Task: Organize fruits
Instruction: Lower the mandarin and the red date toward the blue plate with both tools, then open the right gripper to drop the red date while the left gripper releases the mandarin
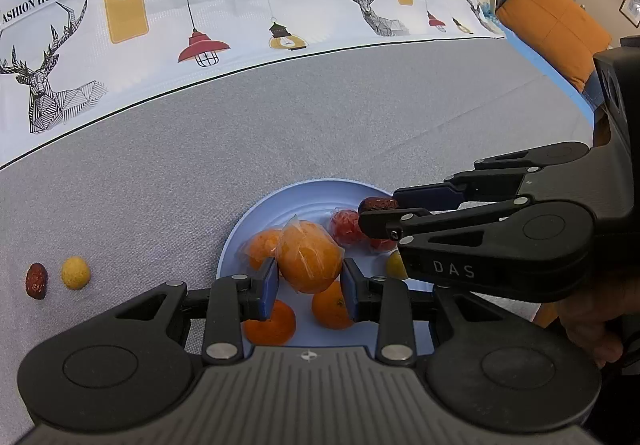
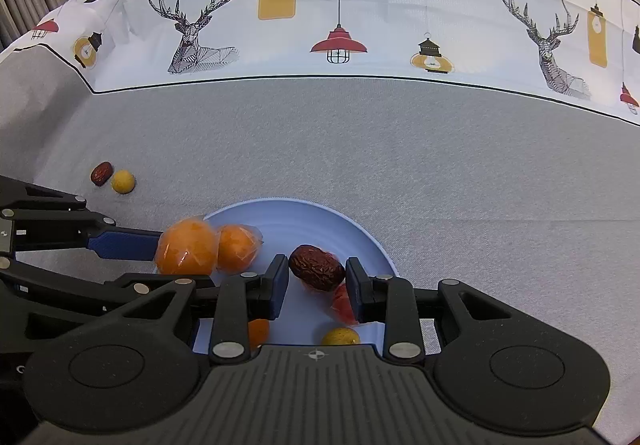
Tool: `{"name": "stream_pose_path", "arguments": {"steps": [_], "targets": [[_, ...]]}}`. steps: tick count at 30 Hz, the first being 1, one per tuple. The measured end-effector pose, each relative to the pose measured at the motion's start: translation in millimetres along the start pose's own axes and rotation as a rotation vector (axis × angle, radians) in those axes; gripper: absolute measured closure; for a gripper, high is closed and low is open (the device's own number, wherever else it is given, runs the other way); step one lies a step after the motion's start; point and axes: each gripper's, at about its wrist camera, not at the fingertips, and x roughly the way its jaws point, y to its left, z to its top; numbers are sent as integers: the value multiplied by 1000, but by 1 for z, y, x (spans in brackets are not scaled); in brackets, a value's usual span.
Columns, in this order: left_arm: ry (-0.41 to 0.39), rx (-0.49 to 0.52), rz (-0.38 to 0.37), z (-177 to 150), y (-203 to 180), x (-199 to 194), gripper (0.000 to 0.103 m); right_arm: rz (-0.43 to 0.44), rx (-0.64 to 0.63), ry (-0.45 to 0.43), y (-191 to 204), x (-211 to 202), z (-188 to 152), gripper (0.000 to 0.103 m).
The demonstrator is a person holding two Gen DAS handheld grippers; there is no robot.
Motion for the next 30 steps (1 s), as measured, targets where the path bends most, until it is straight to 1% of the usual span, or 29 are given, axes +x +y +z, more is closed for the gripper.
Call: {"name": "stream_pose_path", "arguments": {"steps": [28,30], "targets": [[-6,-2,-10,0,-2,-2,66,-5,-7,1,2,0,0,70],[-8,-10,-21,0,0,-3,62,-17,-4,-5,1,-1,0,69]]}}
